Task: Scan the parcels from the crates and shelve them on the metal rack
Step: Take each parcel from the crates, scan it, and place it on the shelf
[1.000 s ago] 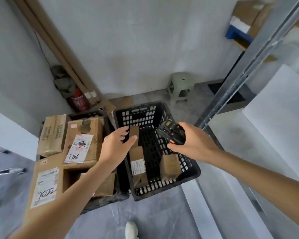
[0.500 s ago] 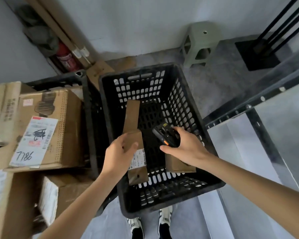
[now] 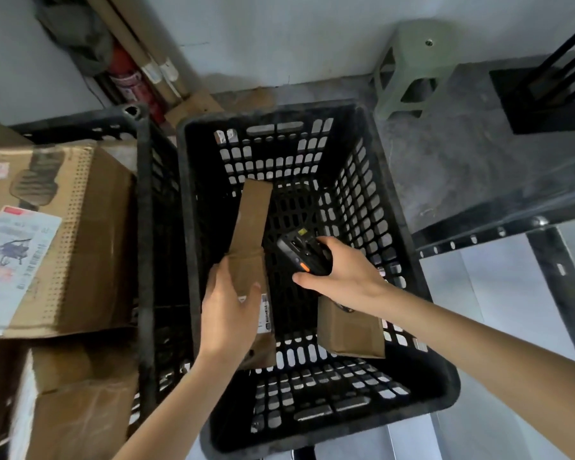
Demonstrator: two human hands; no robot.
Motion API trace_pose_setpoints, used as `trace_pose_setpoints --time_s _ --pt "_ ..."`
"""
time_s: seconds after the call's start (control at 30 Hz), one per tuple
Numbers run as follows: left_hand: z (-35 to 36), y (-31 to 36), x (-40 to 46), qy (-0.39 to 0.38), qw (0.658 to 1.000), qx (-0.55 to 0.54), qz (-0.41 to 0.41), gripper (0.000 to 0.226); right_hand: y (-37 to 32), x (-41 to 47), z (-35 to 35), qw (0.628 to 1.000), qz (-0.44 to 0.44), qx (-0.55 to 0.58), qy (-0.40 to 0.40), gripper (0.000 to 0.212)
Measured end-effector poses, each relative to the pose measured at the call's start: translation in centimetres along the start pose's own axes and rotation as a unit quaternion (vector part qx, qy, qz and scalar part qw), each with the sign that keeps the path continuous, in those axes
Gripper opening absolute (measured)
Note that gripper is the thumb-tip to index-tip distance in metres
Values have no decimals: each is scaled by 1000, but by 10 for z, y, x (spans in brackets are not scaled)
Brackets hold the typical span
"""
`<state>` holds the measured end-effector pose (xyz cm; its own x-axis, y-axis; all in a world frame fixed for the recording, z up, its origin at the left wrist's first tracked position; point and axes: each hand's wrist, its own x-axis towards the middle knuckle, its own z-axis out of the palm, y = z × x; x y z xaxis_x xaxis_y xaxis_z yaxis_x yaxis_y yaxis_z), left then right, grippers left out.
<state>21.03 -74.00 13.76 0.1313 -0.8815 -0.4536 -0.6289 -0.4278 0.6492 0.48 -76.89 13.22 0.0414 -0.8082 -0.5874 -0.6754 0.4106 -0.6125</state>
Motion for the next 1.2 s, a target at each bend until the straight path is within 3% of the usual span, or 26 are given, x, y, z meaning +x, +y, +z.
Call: trace_pose_setpoints --time_s 0.3,0.53,0.7,1.07,1.2 --pt "26 -20 5 41 998 30 -36 74 2 34 -1 998 -13 29 -50 68" --pt "35 -29 16 -7 993 -37 -110 46 12 53 5 989 22 51 -140 36" --pt "38 -28 22 -10 991 -60 -121 38 13 57 6 982 12 76 -174 39" --pt "28 -4 12 -5 993 -105 -48 27 13 44 -18 982 -10 126 -141 26" --pt "18 18 5 22 991 -129 -17 27 -2 31 -40 981 -30 157 -112 34"
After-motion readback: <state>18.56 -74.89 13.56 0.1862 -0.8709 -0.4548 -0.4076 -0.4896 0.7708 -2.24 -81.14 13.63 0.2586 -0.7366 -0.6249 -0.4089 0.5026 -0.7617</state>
